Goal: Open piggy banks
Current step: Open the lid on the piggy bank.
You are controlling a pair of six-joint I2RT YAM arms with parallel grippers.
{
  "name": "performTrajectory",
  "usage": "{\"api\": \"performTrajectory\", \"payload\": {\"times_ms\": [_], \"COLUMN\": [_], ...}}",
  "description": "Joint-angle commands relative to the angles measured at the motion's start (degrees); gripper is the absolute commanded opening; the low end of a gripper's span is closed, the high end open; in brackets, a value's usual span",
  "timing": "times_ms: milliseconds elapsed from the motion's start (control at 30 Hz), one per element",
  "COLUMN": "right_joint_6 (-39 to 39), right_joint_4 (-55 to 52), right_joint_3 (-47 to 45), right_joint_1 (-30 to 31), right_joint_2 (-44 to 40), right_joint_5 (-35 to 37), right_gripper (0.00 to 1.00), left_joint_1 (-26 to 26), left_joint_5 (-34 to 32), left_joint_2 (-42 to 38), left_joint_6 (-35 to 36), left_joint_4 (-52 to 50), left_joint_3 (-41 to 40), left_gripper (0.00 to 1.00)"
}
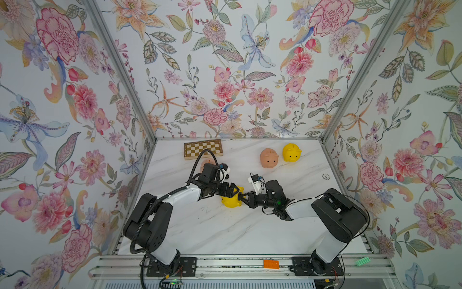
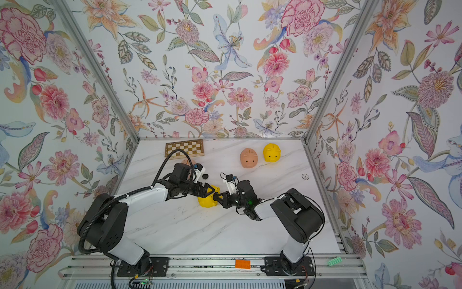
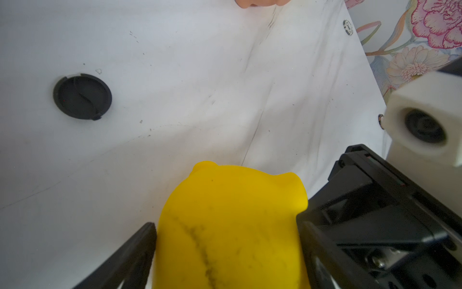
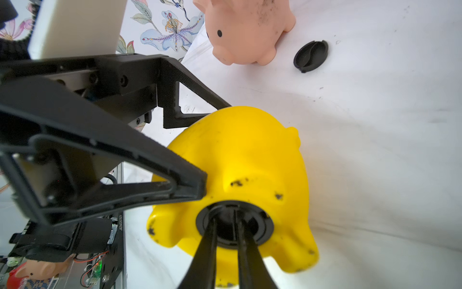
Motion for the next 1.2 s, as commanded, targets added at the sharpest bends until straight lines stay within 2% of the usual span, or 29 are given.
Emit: {"api": "performTrajectory", "payload": {"times_ms": [0, 167, 367, 600, 867, 1167], "right_joint_6": [0.89, 0.72, -1.09, -2.33, -6.02, -16.24], "right_joint_4": [3.19, 2.92, -1.91, -7.59, -11.02, -11.05], "right_joint_3": [2.28, 3.94, 5.80, 8.67, 10.25, 8.40], "right_joint_1": [0.46, 0.89, 1.73, 2.41, 5.53, 9.06], "right_joint_2": [3.15, 4.42, 3.81, 4.86, 3.84, 2.10], "right_joint_5": [-2.35, -2.68, -1.22, 1.89, 8.03, 16.16], "right_gripper": [0.17, 0.13, 0.09, 0.00, 0.00, 0.00], "left_joint_1": [-0.29, -0.34, -0.28, -0.28, -0.29, -0.28], "left_joint_5": [0.61, 0.88, 1.85, 2.48, 2.31, 1.67], "left_joint_2": [3.04, 3.00, 3.14, 2.85, 2.89, 3.40], "left_joint_6": [0.84, 0.75, 0.64, 0.40, 0.42, -0.04], "left_joint_4": [-6.56, -6.34, -5.96, -5.48, -5.68, -6.11], "left_joint_3": [-1.98, -2.04, -2.20, -2.55, -2.46, -2.42], "left_gripper": [0.90, 0.90, 0.89, 0.89, 0.89, 0.89]}}
